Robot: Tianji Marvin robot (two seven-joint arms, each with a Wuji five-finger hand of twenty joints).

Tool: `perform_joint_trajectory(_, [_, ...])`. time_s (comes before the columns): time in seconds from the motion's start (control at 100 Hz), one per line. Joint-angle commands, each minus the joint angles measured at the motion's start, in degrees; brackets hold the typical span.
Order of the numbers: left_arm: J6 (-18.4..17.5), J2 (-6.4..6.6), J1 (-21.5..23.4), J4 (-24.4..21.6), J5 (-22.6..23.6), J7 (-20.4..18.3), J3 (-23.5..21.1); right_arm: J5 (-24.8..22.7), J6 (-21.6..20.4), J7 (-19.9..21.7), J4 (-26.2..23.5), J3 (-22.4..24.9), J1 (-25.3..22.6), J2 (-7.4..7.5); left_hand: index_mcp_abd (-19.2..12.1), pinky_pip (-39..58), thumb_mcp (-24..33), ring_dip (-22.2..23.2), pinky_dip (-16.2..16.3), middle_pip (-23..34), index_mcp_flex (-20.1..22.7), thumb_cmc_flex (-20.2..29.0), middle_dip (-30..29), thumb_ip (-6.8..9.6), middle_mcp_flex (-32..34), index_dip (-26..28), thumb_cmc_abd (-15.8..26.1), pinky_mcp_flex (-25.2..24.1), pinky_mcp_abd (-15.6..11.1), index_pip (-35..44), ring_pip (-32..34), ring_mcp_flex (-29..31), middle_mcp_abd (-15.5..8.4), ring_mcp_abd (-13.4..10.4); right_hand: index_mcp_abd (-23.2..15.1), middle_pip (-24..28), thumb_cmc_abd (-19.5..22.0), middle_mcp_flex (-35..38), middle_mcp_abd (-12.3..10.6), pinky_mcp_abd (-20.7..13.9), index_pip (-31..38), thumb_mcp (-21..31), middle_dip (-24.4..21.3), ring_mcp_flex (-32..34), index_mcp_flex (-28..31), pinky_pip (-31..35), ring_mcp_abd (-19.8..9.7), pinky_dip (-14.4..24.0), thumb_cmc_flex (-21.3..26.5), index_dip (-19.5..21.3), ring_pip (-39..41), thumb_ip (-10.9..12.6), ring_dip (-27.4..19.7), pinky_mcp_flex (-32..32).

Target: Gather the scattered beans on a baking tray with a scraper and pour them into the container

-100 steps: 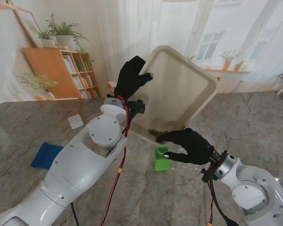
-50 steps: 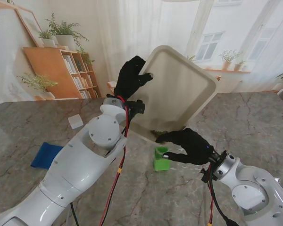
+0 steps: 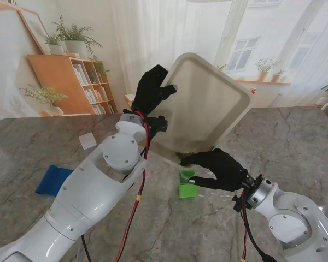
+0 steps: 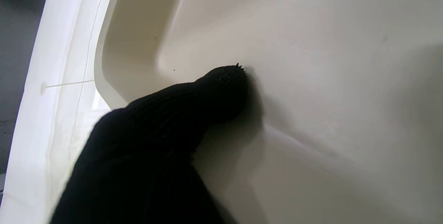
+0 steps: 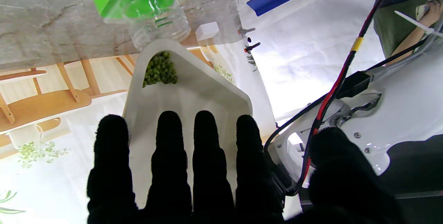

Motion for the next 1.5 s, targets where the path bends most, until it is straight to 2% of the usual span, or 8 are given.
perform_joint_trajectory(0.0, [-0.4,-0.51,0.1,-0.6,-0.3,-0.1,0.4,0.1,-0.2,0.8,-0.4,-0.1,0.1,-0.06,-1.4,11.6,8.3,0.4,5.8,5.4,1.2,5.1,2.2,4.23,4.1,0.8,4.4,6.6,-10.8,2.2,4.4,4.4,-9.6,-4.7,-0.5,-0.2,1.3,-0.8,-1.0,-5.4,-0.4,0.1,-0.3,-0.1,-0.5,-3.4,-0.6,0.0,0.4,-1.1,0.1,1.6,0.6,-2.0])
perform_joint_trajectory(1.49, [-0.6,-0.04,0.7,-2.4,-0.2,-0.8,0.1,-0.7,-0.3,-0.3,-0.9,0.3,-0.7,-0.22,-1.5,11.8,8.4,0.4,5.6,5.4,1.3,5.0,2.2,4.54,4.4,0.8,4.3,6.8,-10.9,2.2,4.5,4.6,-9.6,-4.8,-0.5,-0.2,1.3,-0.7,-1.1,-5.3,-0.4,0.0,-0.3,0.0,-0.5,-3.4,-0.6,-0.1,0.4,-1.1,0.1,1.6,0.6,-1.9])
